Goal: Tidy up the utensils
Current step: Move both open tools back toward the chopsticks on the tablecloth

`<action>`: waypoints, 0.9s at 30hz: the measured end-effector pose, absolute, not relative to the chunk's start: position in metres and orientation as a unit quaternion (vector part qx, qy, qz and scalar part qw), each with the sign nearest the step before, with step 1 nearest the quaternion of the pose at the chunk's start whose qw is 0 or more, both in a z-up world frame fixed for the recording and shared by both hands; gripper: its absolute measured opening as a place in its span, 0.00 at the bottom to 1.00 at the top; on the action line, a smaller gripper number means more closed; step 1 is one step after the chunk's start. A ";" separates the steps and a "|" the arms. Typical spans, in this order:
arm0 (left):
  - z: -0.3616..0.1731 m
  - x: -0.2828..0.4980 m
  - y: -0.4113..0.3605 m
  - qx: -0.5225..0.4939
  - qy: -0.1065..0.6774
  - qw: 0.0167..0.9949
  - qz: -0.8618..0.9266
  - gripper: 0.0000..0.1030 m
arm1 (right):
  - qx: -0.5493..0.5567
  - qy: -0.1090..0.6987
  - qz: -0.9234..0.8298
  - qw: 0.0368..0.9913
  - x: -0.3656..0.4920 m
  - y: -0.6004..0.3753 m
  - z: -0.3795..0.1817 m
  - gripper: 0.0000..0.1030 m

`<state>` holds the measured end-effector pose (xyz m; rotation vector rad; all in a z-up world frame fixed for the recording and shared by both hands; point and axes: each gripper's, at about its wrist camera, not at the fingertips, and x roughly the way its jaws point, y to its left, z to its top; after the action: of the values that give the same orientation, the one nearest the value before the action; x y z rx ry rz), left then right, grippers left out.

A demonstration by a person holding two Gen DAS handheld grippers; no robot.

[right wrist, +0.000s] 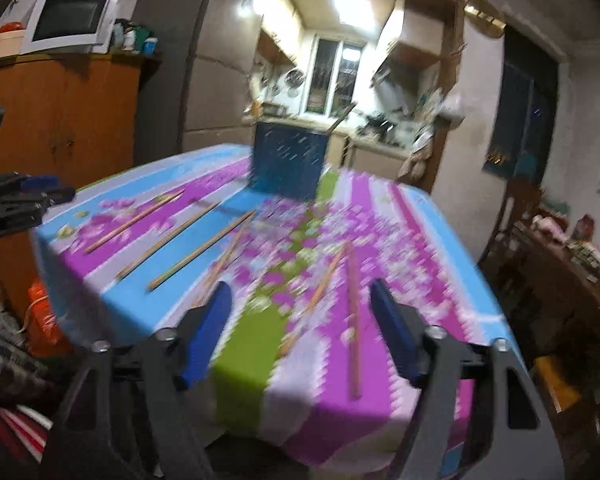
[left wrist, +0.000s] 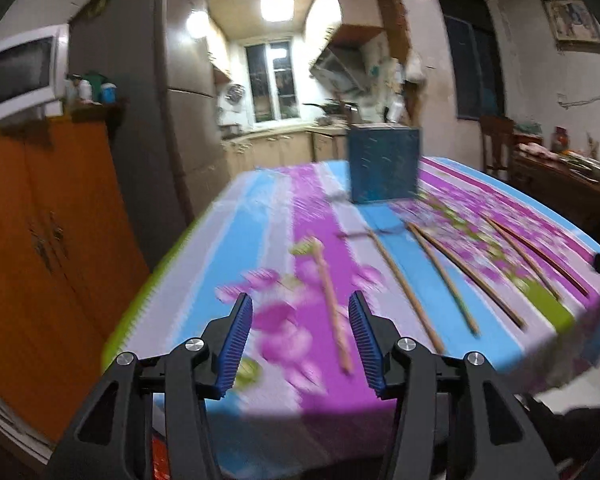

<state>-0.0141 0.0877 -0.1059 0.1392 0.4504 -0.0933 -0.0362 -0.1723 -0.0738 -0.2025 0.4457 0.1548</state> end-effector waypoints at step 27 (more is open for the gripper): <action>-0.159 0.011 0.075 0.052 0.264 0.959 -0.090 0.25 | -0.091 0.278 0.109 0.950 -0.005 -0.099 -0.125 0.21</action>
<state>0.0111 0.0754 -0.1593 0.1046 0.5349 -0.1822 -0.0046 -0.0991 -0.1251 -0.1851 0.5648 0.2223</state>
